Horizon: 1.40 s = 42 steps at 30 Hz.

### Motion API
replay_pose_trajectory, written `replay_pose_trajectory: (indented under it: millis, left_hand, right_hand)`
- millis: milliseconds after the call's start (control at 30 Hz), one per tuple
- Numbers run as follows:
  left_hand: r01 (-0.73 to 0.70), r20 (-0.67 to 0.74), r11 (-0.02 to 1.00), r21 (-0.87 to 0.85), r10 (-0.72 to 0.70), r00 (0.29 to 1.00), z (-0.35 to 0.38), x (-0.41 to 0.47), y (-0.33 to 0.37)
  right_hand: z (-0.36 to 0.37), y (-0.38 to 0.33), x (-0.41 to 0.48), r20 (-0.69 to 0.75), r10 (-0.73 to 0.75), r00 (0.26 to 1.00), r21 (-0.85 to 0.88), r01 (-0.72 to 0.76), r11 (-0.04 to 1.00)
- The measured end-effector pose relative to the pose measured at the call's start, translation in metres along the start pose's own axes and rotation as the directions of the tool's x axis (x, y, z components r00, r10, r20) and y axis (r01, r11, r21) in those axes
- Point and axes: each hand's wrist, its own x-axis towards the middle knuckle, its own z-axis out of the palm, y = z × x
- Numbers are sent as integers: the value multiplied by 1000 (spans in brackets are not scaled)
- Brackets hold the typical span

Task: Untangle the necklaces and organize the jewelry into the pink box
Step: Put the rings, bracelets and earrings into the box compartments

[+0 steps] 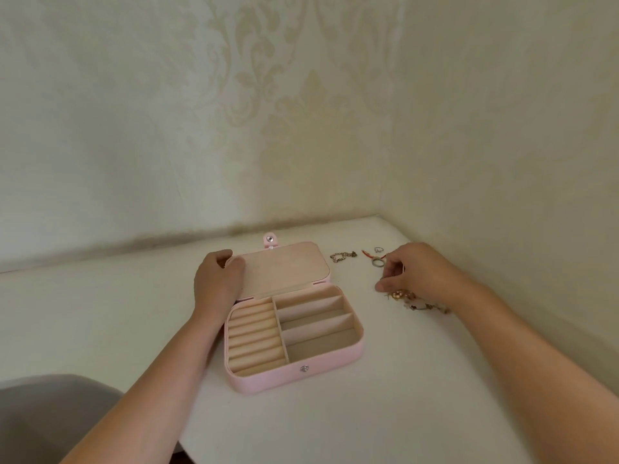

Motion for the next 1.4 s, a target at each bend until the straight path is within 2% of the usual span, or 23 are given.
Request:
replay_pose_trajectory:
  millis: [100, 233, 300, 333, 367, 433, 500, 533, 633, 700, 800, 900, 1000, 1133, 1200, 1300, 1400]
  left_hand:
    - [-54, -6, 997, 48, 55, 998, -3, 0, -4]
    - [-210, -13, 966, 153, 215, 977, -8, -7, -3]
    - [-347, -20, 925, 153, 354, 935, -10, -17, 3]
    - [-425, -21, 895, 134, 431, 902, -12, -24, 7]
    - [-494, -18, 864, 104, 498, 867, -15, -31, 12]
    - [-578, 6, 815, 25, 578, 816, -21, -47, 19]
    - [-579, 78, 810, -97, 586, 807, -23, -59, 22]
    - [-552, 137, 820, -152, 571, 810, -24, -63, 23]
    - [-508, 286, 835, -214, 550, 785, -25, -71, 24]
    - [-508, 316, 828, -237, 561, 766, -26, -75, 27]
    - [-511, 309, 805, -301, 589, 747, -27, -78, 31]
    - [-494, 259, 805, -328, 580, 773, -25, -80, 33]
    - [-448, 247, 806, -388, 559, 791, -23, -78, 32]
    - [-383, 298, 804, -455, 543, 785, -26, -74, 31]
    - [-368, 305, 810, -457, 532, 790, -27, -75, 32]
    - [-363, 313, 822, -440, 519, 795, -25, -74, 32]
    - [-362, 324, 833, -419, 509, 797, -25, -75, 32]
  right_hand:
    - [-1, -3, 2, 68, 71, 995, -98, -65, 993]
    - [4, -11, 1, 140, 85, 987, -326, -35, 945]
    - [7, -12, 0, 91, 54, 994, -420, -11, 907]
    - [6, -13, -1, 34, 11, 999, -416, 4, 910]
    - [4, -16, -2, -19, -41, 999, -339, 33, 940]
    - [2, -26, -8, -59, -136, 989, 13, 137, 990]
    - [5, -47, -21, -1, -231, 973, 398, 212, 892]
    - [10, -57, -27, 11, -283, 959, 501, 240, 832]
    - [27, -75, -34, -50, -335, 941, 574, 301, 761]
    - [30, -80, -35, -60, -309, 949, 663, 270, 699]
    - [34, -84, -37, -18, -322, 947, 804, 205, 558]
    - [41, -88, -37, -9, -365, 931, 887, 176, 427]
    - [46, -92, -39, 0, -408, 913, 918, 162, 361]
    - [50, -93, -41, 1, -445, 896, 922, 171, 347]
    - [50, -93, -41, -3, -431, 902, 910, 182, 374]
    - [49, -96, -44, -63, -399, 915, 796, 288, 533]
    - [45, -99, -49, -111, -365, 924, 696, 334, 636]
